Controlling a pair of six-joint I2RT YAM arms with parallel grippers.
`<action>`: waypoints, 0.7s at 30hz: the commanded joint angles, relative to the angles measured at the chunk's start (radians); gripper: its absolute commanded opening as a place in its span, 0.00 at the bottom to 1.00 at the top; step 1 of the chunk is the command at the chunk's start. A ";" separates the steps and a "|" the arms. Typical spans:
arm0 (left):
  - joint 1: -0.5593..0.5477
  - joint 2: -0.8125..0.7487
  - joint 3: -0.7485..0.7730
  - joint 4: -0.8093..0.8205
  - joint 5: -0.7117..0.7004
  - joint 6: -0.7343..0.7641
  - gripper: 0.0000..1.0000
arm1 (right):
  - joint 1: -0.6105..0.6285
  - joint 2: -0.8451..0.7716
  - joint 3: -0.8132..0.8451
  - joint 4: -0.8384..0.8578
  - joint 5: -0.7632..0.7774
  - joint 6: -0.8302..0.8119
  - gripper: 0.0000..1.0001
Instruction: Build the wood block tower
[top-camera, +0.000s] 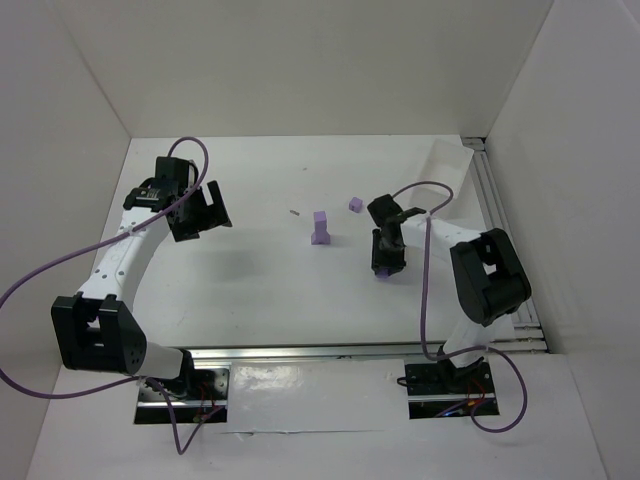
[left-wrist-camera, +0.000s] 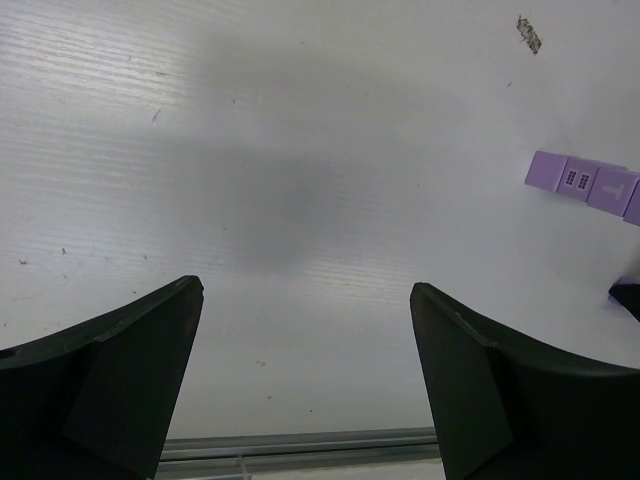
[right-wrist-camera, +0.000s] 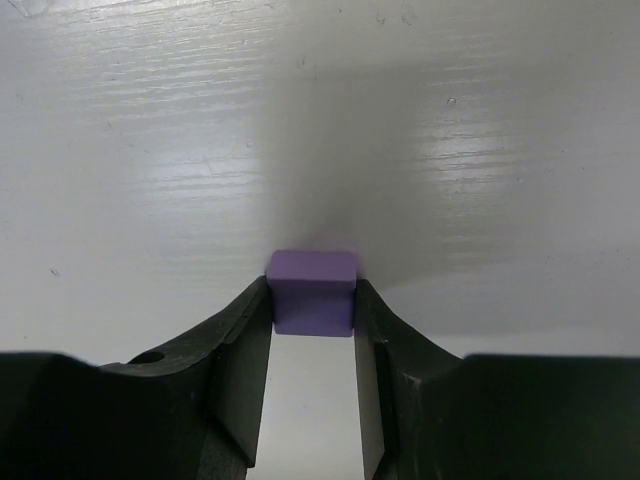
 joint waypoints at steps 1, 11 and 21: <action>0.005 -0.030 0.002 0.000 0.011 0.017 0.98 | 0.024 -0.009 0.021 0.034 0.050 0.023 0.36; 0.005 -0.030 0.002 0.000 0.000 0.017 0.98 | 0.035 -0.069 0.312 -0.226 0.126 -0.020 0.26; 0.005 -0.020 0.011 0.000 -0.019 0.017 0.98 | 0.148 0.062 0.732 -0.375 0.113 -0.039 0.26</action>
